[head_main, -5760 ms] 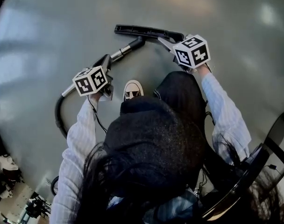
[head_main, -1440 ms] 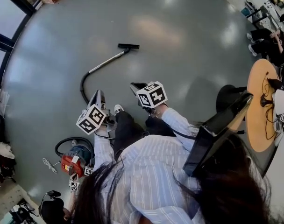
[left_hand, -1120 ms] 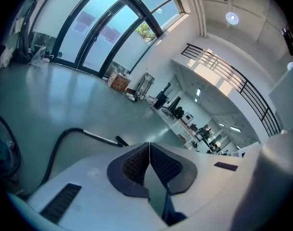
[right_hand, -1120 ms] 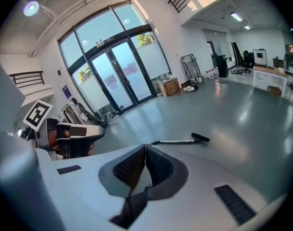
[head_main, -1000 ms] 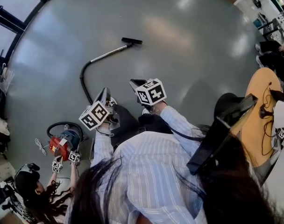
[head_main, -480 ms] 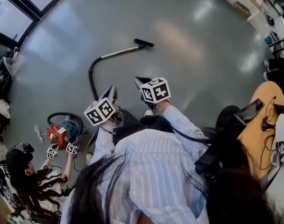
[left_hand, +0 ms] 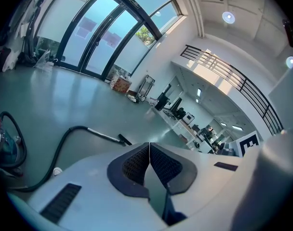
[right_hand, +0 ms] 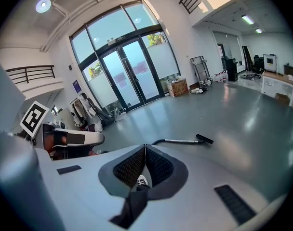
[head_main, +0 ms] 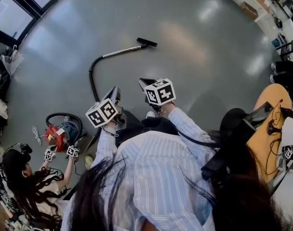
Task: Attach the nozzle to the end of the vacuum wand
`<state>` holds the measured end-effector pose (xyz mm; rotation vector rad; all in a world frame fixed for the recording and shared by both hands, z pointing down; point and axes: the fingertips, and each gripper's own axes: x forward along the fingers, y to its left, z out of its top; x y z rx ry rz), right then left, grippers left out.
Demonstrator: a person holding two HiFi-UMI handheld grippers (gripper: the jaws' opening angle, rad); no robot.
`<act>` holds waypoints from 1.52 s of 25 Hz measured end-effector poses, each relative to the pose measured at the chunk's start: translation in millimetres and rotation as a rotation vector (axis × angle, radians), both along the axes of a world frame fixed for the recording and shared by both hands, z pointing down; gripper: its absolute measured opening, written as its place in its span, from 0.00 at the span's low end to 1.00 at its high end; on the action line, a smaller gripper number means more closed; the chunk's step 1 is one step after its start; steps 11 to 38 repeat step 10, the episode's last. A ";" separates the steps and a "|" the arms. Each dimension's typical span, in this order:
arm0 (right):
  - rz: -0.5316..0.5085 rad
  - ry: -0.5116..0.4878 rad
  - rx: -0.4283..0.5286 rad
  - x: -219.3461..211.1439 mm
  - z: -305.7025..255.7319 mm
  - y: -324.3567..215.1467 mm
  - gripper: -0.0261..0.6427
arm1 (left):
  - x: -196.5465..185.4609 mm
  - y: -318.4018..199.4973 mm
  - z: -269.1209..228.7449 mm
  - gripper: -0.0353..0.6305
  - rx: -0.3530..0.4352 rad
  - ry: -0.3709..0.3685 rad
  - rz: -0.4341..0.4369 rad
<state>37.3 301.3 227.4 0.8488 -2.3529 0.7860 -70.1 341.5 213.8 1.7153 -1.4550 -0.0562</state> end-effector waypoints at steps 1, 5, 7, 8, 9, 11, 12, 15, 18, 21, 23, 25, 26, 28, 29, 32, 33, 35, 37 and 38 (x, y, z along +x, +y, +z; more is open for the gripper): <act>0.003 0.002 0.000 2.0 -0.2 -0.5 0.05 | 2.3 -0.4 0.1 0.07 0.001 0.000 0.005; 0.005 0.006 0.002 4.2 1.0 -0.8 0.05 | 3.5 -0.2 2.9 0.07 -0.007 -0.007 0.011; 0.002 0.007 0.004 2.3 1.6 -0.6 0.05 | 0.8 0.1 4.8 0.07 -0.008 -0.011 0.009; 0.001 0.007 0.004 1.7 1.8 -0.6 0.05 | 0.3 -0.1 5.1 0.07 -0.006 -0.009 0.009; 0.000 0.008 0.004 1.2 2.0 -0.7 0.05 | 0.3 -0.5 4.9 0.07 -0.002 -0.006 0.009; 0.000 0.008 0.005 0.9 2.1 -0.8 0.05 | 0.5 -1.0 4.7 0.07 0.002 -0.002 0.009; 0.000 0.008 0.005 0.9 2.1 -0.8 0.05 | 0.5 -1.0 4.7 0.07 0.002 -0.002 0.009; 0.000 0.008 0.005 0.9 2.1 -0.8 0.05 | 0.5 -1.0 4.7 0.07 0.002 -0.002 0.009; 0.000 0.008 0.005 0.9 2.1 -0.8 0.05 | 0.5 -1.0 4.7 0.07 0.002 -0.002 0.009; 0.000 0.008 0.005 0.9 2.1 -0.8 0.05 | 0.5 -1.0 4.7 0.07 0.002 -0.002 0.009; 0.000 0.008 0.005 0.9 2.1 -0.8 0.05 | 0.5 -1.0 4.7 0.07 0.002 -0.002 0.009; 0.000 0.008 0.005 0.9 2.1 -0.8 0.05 | 0.5 -1.0 4.7 0.07 0.002 -0.002 0.009; 0.000 0.008 0.005 0.9 2.1 -0.8 0.05 | 0.5 -1.0 4.7 0.07 0.002 -0.002 0.009; 0.000 0.008 0.005 0.9 2.1 -0.8 0.05 | 0.5 -1.0 4.7 0.07 0.002 -0.002 0.009; 0.000 0.008 0.005 0.9 2.1 -0.8 0.05 | 0.5 -1.0 4.7 0.07 0.002 -0.002 0.009; 0.000 0.008 0.005 0.9 2.1 -0.8 0.05 | 0.5 -1.0 4.7 0.07 0.002 -0.002 0.009; 0.000 0.008 0.005 0.9 2.1 -0.8 0.05 | 0.5 -1.0 4.7 0.07 0.002 -0.002 0.009; 0.000 0.008 0.005 0.9 2.1 -0.8 0.05 | 0.5 -1.0 4.7 0.07 0.002 -0.002 0.009; 0.000 0.008 0.005 0.9 2.1 -0.8 0.05 | 0.5 -1.0 4.7 0.07 0.002 -0.002 0.009; 0.000 0.008 0.005 0.9 2.1 -0.8 0.05 | 0.5 -1.0 4.7 0.07 0.002 -0.002 0.009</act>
